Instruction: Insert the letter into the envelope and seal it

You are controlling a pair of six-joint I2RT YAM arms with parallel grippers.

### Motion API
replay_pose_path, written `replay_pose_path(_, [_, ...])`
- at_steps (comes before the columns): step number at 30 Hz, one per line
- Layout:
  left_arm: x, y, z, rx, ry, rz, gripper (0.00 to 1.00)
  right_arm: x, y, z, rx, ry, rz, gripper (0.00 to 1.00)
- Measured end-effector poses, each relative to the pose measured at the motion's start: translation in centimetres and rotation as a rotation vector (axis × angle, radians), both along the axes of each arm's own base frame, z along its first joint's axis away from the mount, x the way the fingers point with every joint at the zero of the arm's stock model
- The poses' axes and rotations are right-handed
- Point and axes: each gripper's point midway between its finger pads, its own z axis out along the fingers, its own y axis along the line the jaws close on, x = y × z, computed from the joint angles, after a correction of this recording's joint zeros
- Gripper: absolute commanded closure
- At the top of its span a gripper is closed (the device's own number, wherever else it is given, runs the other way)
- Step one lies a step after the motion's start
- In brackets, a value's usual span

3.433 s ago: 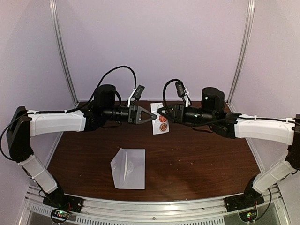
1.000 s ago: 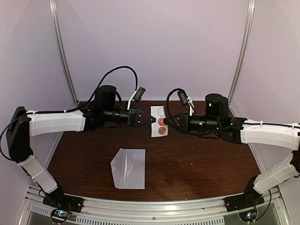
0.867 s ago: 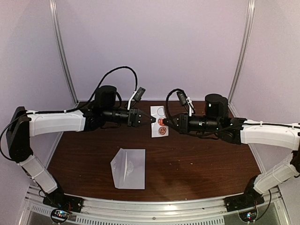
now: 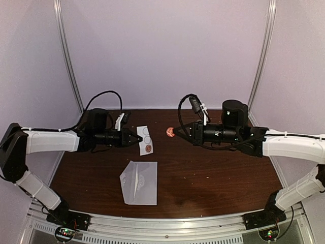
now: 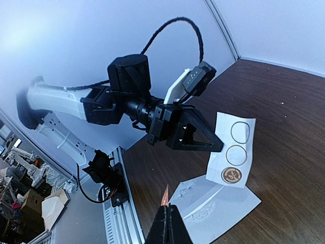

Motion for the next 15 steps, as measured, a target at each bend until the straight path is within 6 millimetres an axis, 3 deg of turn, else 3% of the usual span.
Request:
replay_pose_path(2, [0.6, 3.9, -2.3, 0.028, 0.056, 0.11, 1.0, -0.2, -0.3, 0.6, 0.01, -0.011, -0.004, 1.0])
replay_pose_path(5, [0.7, 8.0, -4.2, 0.048, 0.1, 0.238, 1.0, -0.5, -0.7, 0.9, 0.02, -0.019, -0.007, 1.0])
replay_pose_path(9, [0.7, 12.0, -4.6, 0.055, 0.104, 0.376, 1.0, -0.7, -0.9, 0.3, 0.017, -0.013, -0.008, 1.0])
replay_pose_path(15, [2.4, 18.2, -6.2, 0.086, 0.136, 0.602, 1.0, -0.9, -1.2, -1.2, -0.002, 0.01, -0.009, 1.0])
